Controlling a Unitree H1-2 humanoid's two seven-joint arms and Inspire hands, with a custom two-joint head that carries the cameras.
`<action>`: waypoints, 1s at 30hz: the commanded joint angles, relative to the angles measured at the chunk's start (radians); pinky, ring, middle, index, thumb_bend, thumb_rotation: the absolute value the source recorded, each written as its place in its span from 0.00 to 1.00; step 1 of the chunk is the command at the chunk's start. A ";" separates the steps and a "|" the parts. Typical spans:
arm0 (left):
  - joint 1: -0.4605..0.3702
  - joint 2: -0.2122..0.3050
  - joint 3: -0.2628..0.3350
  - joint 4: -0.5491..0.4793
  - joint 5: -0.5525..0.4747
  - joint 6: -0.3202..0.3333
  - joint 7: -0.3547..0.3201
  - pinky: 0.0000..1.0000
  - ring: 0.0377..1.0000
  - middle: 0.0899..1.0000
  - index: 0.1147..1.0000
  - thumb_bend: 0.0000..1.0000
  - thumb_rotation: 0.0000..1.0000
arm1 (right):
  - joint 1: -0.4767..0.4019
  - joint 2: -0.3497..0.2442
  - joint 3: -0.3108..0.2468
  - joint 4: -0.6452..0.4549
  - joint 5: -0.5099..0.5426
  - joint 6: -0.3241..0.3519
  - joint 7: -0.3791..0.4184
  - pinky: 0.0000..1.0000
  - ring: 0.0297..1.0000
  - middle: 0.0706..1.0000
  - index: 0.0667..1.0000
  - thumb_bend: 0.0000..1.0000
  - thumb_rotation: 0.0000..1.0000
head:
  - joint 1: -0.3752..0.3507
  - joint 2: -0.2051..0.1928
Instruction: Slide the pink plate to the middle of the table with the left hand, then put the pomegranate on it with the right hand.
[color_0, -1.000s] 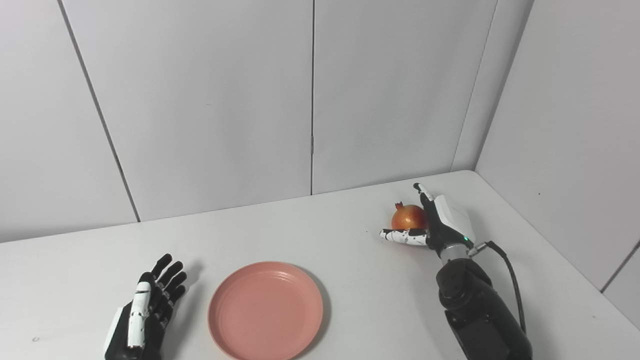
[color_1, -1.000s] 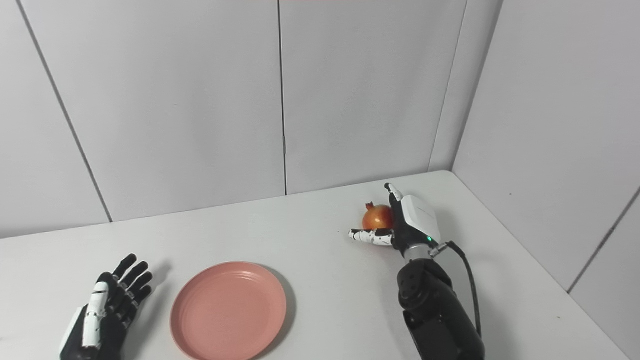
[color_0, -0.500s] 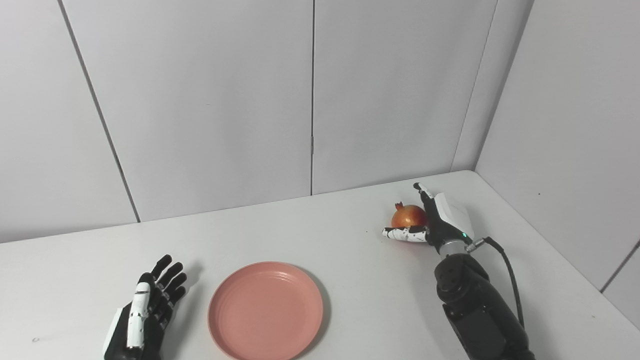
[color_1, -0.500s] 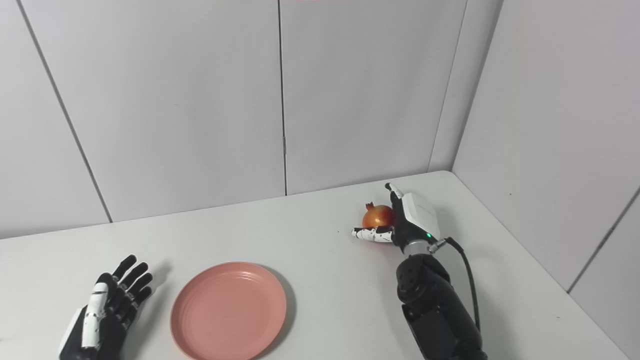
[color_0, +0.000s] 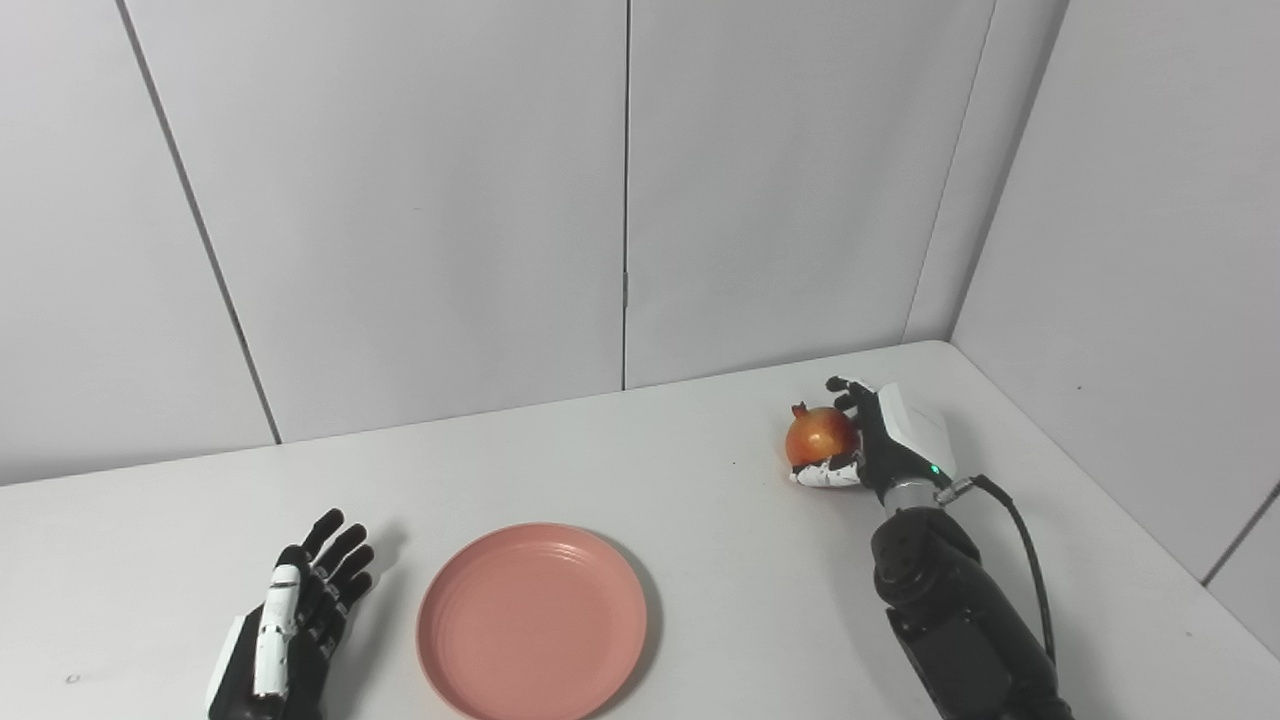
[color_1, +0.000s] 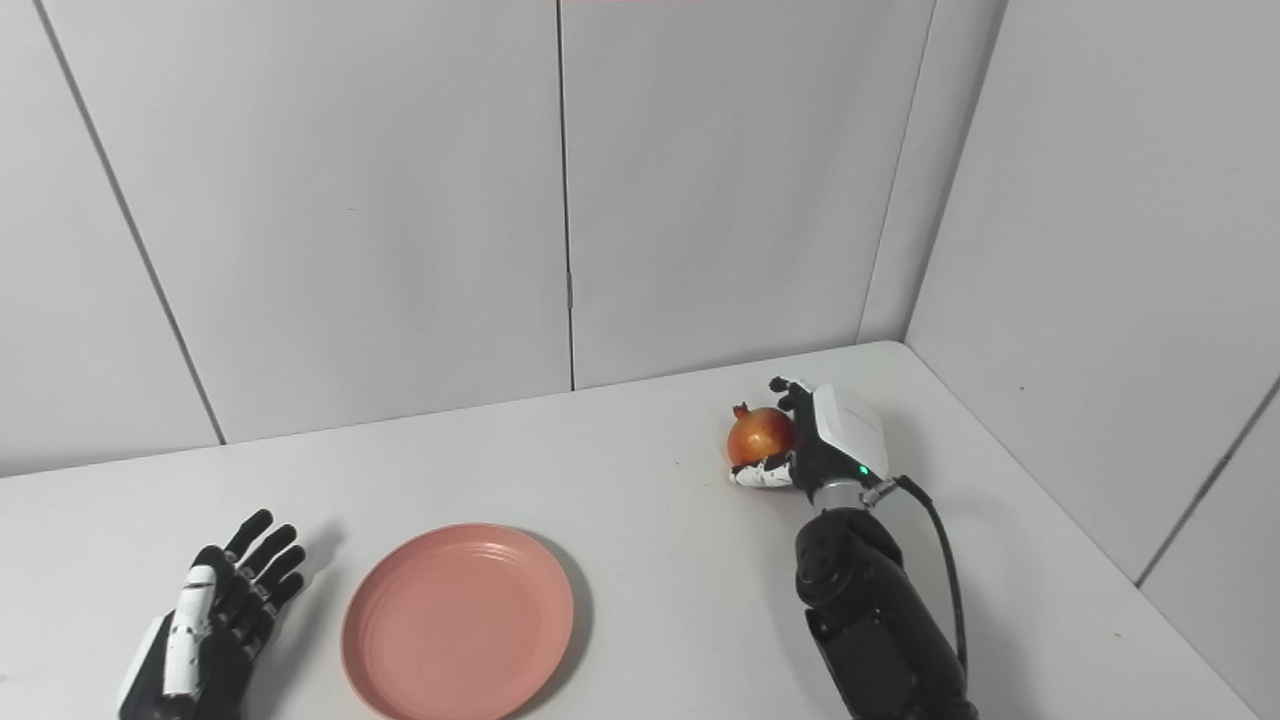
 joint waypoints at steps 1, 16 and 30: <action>-0.001 0.005 -0.002 -0.009 -0.011 0.001 -0.005 0.93 0.90 0.88 0.85 0.36 1.00 | -0.046 -0.035 0.005 -0.004 -0.004 -0.052 -0.034 0.52 0.59 0.63 0.64 0.79 0.00 | 0.001 0.001; -0.001 0.001 -0.003 -0.012 -0.006 0.005 0.001 0.93 0.89 0.88 0.85 0.37 1.00 | -0.053 -0.058 0.048 -0.012 -0.007 -0.006 0.013 0.31 0.38 0.46 0.45 0.52 0.13 | 0.009 0.005; -0.004 -0.006 -0.012 -0.001 0.003 -0.006 0.003 0.93 0.89 0.88 0.85 0.39 1.00 | -0.031 -0.050 0.022 -0.187 -0.006 0.041 0.033 0.36 0.43 0.42 0.48 0.52 0.00 | 0.045 0.004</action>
